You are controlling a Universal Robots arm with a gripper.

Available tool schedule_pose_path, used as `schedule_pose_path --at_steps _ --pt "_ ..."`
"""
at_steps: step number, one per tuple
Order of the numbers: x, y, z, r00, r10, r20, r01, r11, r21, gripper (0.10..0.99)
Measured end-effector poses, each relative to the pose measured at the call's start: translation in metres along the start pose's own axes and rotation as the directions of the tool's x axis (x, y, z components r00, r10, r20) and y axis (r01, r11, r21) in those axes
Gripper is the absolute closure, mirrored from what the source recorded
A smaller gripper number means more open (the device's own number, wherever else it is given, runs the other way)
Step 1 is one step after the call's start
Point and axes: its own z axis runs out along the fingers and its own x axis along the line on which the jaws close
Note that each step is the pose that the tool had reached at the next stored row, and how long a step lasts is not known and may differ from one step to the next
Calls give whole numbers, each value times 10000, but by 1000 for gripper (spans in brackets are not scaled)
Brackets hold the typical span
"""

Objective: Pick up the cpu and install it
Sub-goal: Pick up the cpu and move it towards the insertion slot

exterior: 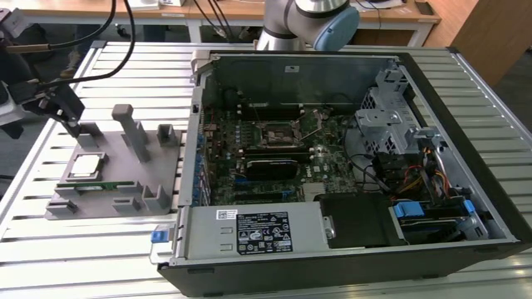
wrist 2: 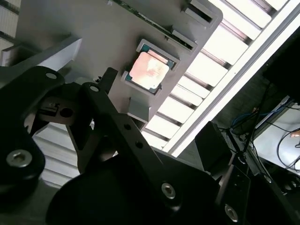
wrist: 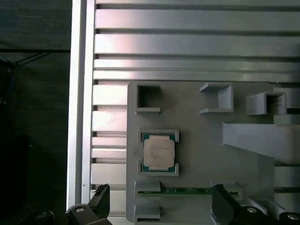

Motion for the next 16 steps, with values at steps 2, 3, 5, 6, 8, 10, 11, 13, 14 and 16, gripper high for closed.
schedule_pose_path --at_steps 2,3,5,6,8,10,11,13,14,16 --pt "-27 2 17 10000 -89 -7 89 10000 1 149" --pt "-52 8 28 10000 -89 -14 89 10000 -1 149" --pt "-89 14 47 10000 -89 -25 89 10000 0 149" --pt "-93 15 61 10000 -88 -21 88 10000 -1 149" --pt "-94 14 65 10000 -87 -24 87 10000 27 149" --pt "-94 14 64 10000 -88 -26 88 10000 35 149" --pt "-94 14 68 10000 -88 -25 88 10000 31 149" --pt "-94 14 101 10000 -87 -23 87 10000 18 149" --pt "-95 14 118 10000 -87 -23 87 10000 17 149" --pt "-96 14 155 10000 -88 -23 88 10000 16 149"
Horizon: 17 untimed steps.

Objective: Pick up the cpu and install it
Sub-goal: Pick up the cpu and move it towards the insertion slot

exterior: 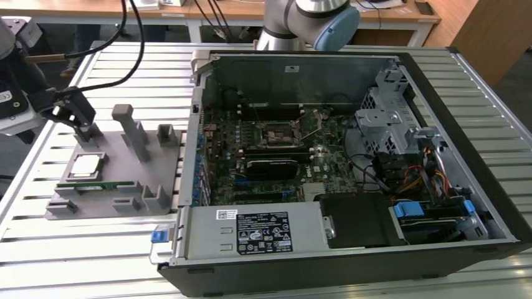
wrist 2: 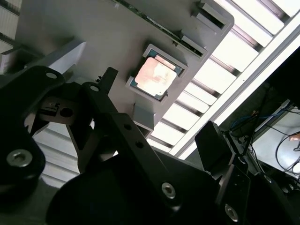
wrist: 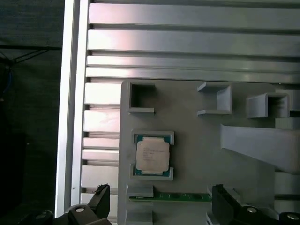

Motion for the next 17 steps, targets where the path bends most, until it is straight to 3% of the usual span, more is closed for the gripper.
schedule_pose_path --at_steps 9,17 --pt "-3 48 149 10000 9 2 -9 10000 -1 149" --pt "-4 42 292 10000 -23 1 23 10000 1 149"
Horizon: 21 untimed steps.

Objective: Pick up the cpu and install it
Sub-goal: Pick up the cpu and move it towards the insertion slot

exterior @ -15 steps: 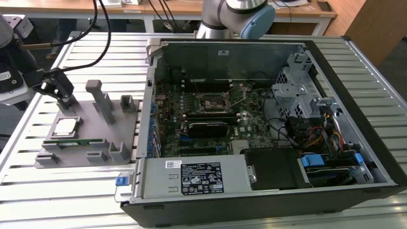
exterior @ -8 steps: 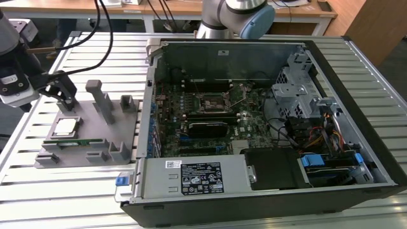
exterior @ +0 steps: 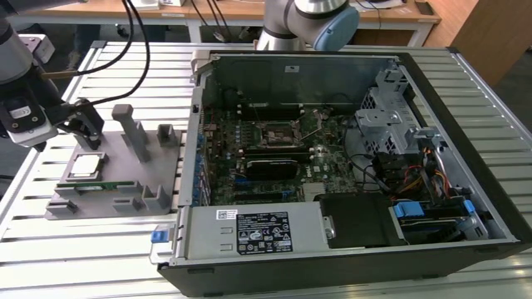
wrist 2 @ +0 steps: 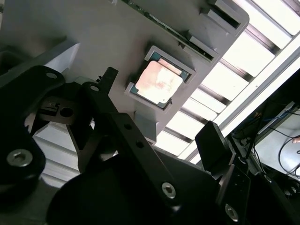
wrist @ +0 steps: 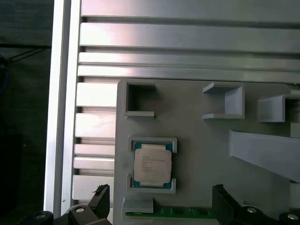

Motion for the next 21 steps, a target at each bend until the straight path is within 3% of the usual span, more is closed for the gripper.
schedule_pose_path --at_steps 8,14,21 --pt "31 19 77 10000 -2 32 2 10000 0 149" --pt "52 78 180 10000 2 32 -2 10000 -1 149" --pt "92 83 307 10000 1 32 -1 10000 0 149"
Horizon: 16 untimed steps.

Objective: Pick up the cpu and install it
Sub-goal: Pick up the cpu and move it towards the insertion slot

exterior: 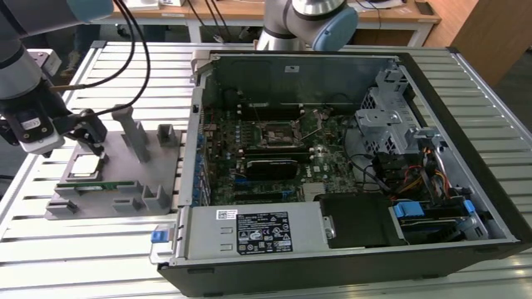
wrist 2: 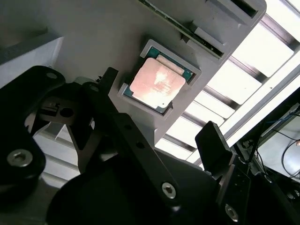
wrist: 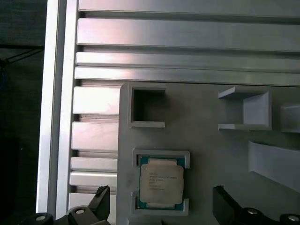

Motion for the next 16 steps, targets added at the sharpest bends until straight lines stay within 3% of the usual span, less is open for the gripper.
schedule_pose_path --at_steps 7,16 --pt "-1 40 129 9996 273 12 -273 9996 -2 149" --pt "3 14 274 9995 303 14 -303 9995 18 149"
